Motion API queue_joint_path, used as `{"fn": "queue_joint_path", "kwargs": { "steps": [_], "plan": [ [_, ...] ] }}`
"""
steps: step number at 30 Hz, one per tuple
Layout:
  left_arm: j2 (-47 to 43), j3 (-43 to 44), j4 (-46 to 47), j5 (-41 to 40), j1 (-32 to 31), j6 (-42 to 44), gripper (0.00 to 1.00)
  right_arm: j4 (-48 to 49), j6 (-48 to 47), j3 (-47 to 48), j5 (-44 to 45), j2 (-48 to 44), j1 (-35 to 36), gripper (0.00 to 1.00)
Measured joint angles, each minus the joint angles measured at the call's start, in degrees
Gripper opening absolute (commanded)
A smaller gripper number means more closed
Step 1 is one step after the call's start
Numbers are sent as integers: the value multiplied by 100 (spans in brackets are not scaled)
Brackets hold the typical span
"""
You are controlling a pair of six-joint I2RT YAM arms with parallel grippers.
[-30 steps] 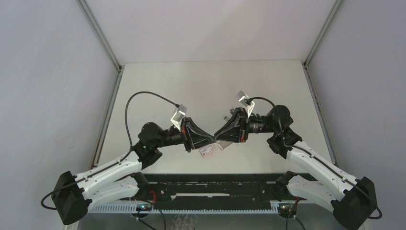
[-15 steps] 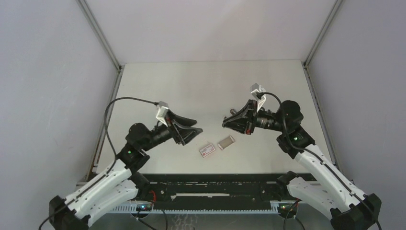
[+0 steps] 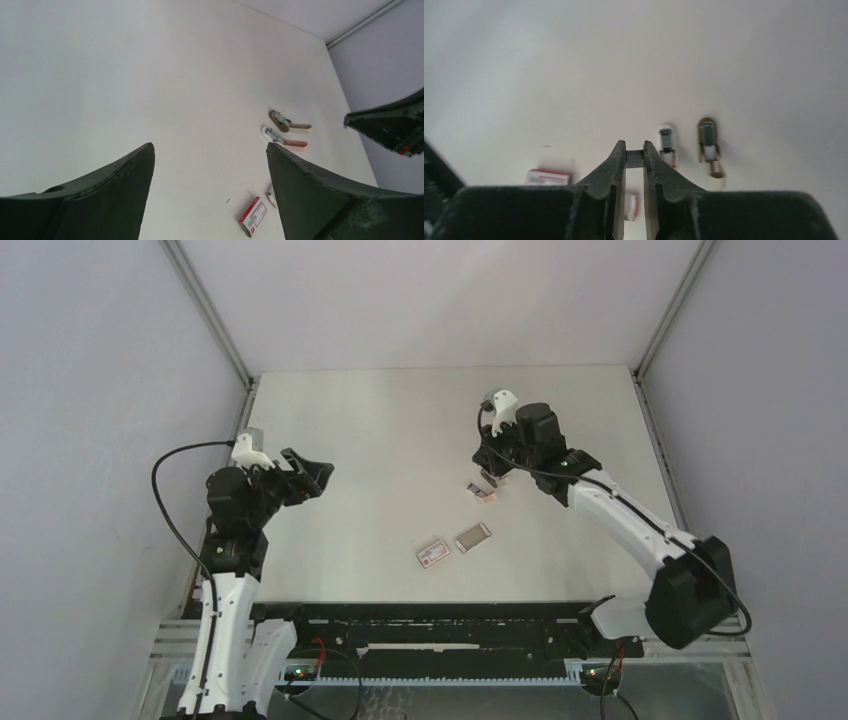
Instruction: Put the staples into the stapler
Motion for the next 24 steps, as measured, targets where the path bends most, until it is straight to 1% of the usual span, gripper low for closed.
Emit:
{"fn": "queue_joint_path", "kwargs": {
  "steps": [3,6,13,17,24],
  "plan": [
    [15,155,-415,-120,55,304,87,-48,-310,299,350,704,-175,12],
    [4,330,-796,-481,55,645,87,-31,-557,614,595,1316,-284,12],
    [-44,372,-1119,-809,59,931,87,-37,-1016,1397,933,2618,-396,12],
    [-63,372,-1213,-909,59,970,87,-48,-1187,1602,1045,2981,-396,13],
    [-120,372,-1235,-940,59,994,87,-175,-1344,1648,1189,3300,-396,13]
  ]
}}
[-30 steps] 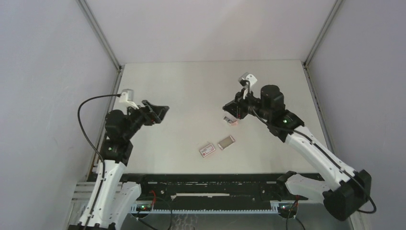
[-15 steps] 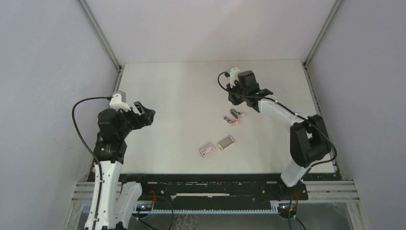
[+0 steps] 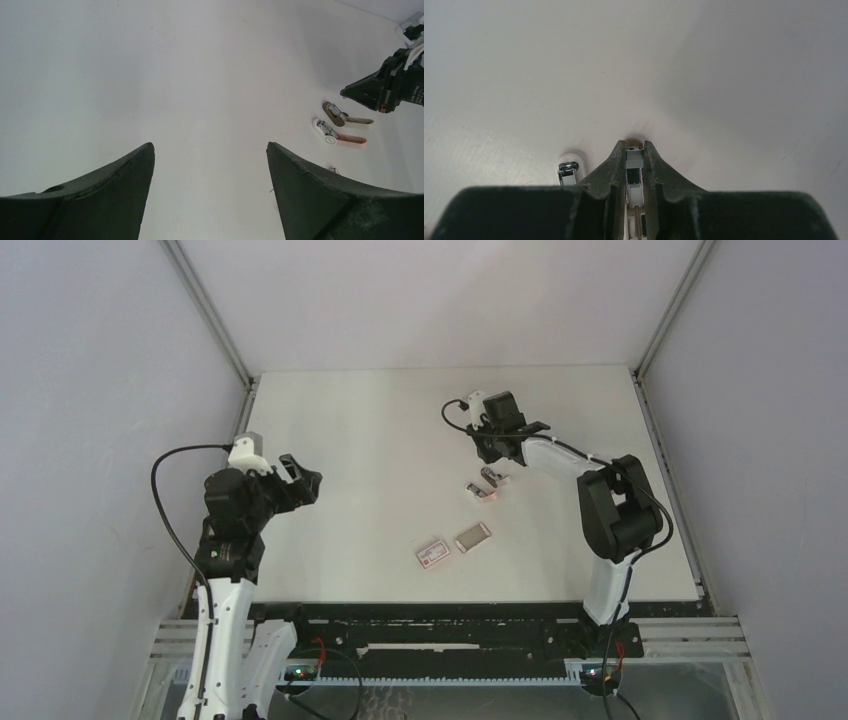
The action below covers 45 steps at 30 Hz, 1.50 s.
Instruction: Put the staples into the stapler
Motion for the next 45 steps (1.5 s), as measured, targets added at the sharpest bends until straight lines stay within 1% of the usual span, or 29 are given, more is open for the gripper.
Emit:
{"fn": "queue_joint_path", "kwargs": {
  "steps": [17,45],
  "plan": [
    [-42,0,0,-4,2,37,87,-334,-153,0,284,374,85,13],
    [-57,0,-2,-22,7,39,87,-481,-258,0,302,435,118,13]
  ]
}}
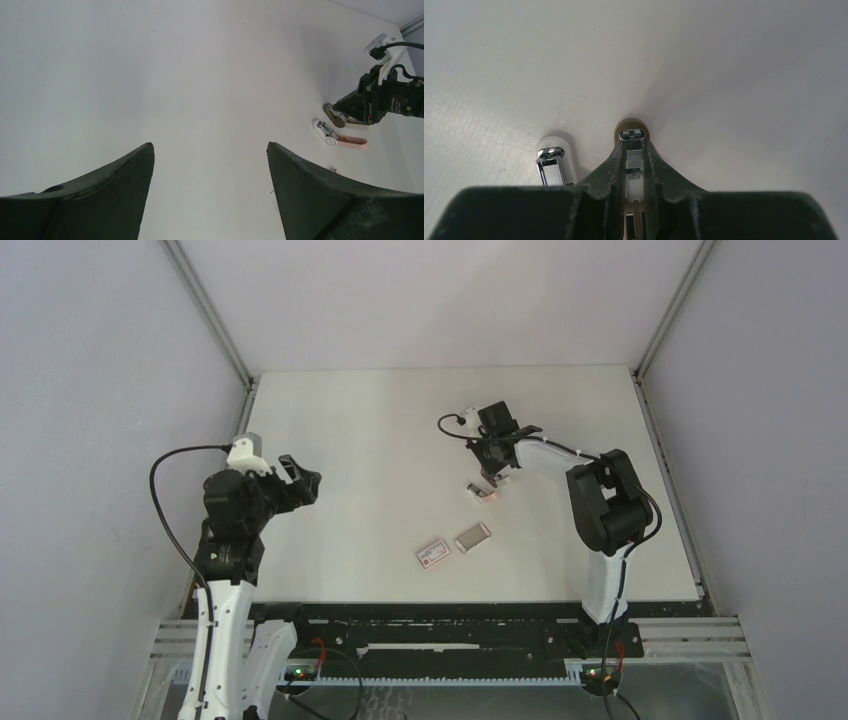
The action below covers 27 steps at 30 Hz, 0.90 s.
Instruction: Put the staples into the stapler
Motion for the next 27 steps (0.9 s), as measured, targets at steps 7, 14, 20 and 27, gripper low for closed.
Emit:
{"fn": "queue_joint_path", "kwargs": {
  "steps": [7,14,20,27],
  "plan": [
    [-44,0,0,0,0,0,87,-55,2,101,0,55,0,13],
    [-50,0,-2,-2,0,0,87,-116,2,186,2,111,0,13],
    [-52,0,-2,-2,0,0,87,-186,4,205,0,129,-2,13],
    [-52,0,-7,-4,0,0,87,-243,20,212,2,129,-2,13]
  ]
}}
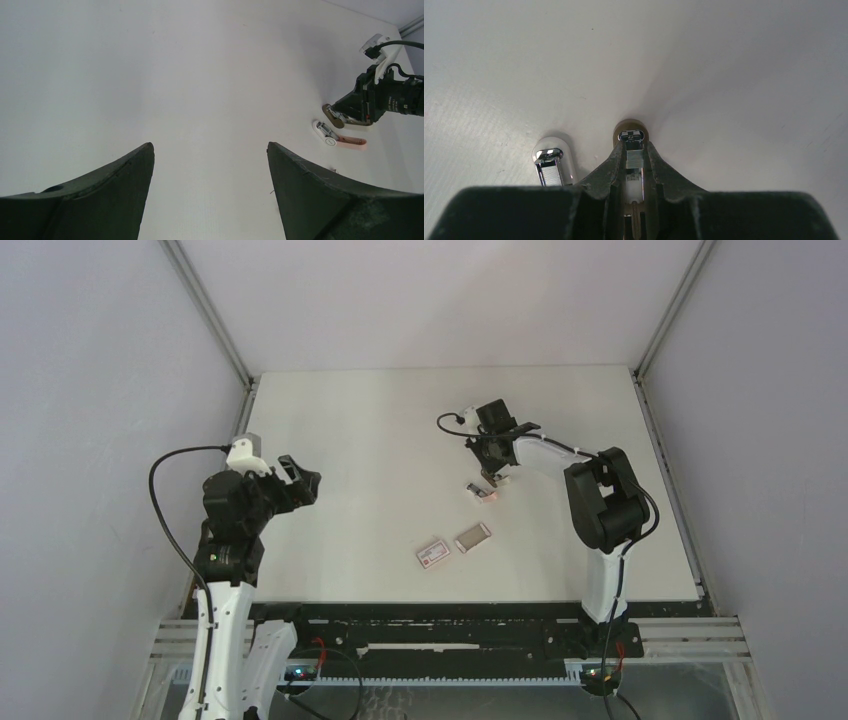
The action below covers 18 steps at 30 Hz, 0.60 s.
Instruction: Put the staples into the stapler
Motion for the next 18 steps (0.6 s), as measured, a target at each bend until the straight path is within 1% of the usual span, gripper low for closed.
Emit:
{"fn": "queue_joint_path", "kwargs": {
  "steps": [5,14,18],
  "plan": [
    [-2,0,-17,0,0,2,87,-13,0,2,0,0,0,16],
    [-2,0,-35,-9,0,2,88,-66,7,2,0,0,0,26],
    [-2,0,-35,-15,0,2,88,-90,7,2,-2,2,0,28]
  ]
}}
